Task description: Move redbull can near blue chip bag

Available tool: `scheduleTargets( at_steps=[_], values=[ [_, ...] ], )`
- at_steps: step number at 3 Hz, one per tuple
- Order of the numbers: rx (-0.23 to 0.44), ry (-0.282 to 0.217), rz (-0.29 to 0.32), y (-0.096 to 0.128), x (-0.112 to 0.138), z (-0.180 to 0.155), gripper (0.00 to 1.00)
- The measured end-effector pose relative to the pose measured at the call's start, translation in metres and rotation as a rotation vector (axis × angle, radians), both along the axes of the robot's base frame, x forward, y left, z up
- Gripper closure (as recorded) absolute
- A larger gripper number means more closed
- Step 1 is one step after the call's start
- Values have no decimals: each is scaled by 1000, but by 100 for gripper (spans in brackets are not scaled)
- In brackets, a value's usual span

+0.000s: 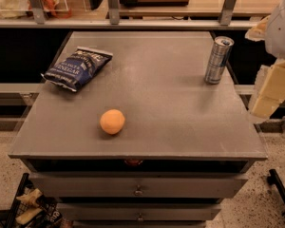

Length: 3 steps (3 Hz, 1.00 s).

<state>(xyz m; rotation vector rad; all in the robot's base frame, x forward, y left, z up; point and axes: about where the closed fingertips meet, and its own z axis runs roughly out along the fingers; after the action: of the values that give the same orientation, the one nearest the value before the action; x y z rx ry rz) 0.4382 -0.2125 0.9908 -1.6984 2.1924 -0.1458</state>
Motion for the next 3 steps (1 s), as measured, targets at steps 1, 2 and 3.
scheduleTargets(
  at_steps=[1,2,3],
  values=[
    [0,0,0,0,0,0,0],
    [46,14,-3,-4,6,-5,0],
    [166,67,4,-15,35,-44,0]
  ],
)
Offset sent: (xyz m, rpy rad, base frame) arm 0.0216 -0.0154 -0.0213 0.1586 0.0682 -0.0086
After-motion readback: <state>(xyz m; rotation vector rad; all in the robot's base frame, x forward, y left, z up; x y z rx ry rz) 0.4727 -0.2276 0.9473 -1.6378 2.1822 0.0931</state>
